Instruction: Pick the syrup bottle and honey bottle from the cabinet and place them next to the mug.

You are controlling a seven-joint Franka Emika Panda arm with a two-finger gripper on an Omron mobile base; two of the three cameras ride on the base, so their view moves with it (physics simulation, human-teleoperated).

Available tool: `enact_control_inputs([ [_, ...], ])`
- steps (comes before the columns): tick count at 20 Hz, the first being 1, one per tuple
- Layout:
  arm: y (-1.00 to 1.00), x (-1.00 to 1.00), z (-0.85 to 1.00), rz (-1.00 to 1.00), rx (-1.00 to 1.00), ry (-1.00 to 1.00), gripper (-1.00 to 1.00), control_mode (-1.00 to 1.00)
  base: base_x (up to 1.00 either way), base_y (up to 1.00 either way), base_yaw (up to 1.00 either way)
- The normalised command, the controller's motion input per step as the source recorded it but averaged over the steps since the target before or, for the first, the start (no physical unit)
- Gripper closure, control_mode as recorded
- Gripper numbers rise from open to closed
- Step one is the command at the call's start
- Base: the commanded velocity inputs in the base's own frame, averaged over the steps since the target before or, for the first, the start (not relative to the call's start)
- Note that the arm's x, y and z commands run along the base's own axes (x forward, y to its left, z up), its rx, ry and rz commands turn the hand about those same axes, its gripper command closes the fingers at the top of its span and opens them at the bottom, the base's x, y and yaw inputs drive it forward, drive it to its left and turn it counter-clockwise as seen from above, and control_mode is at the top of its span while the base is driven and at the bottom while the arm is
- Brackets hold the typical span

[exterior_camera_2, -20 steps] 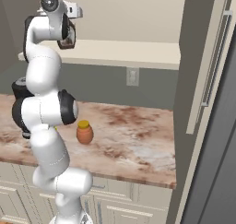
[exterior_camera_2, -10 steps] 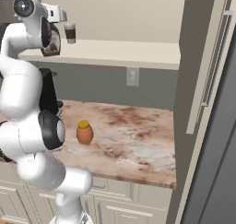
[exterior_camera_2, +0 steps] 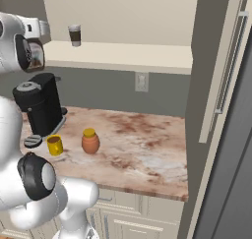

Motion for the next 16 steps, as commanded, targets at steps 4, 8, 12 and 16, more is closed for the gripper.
enact_control_inputs([
  [4,0.00,-1.00,-0.06,0.00,0.06,-0.04,1.00,-1.00,0.00,0.00,0.00],
  [8,0.00,-0.99,-0.04,0.00,0.05,-0.06,1.00,-1.00,0.00,0.00,0.00],
  [12,0.00,-0.88,-0.19,0.00,0.04,-0.04,1.00,-1.00,0.00,0.00,0.00],
  [16,-0.02,-1.00,-0.44,0.00,0.05,-0.02,1.00,-1.00,0.00,0.00,0.00],
])
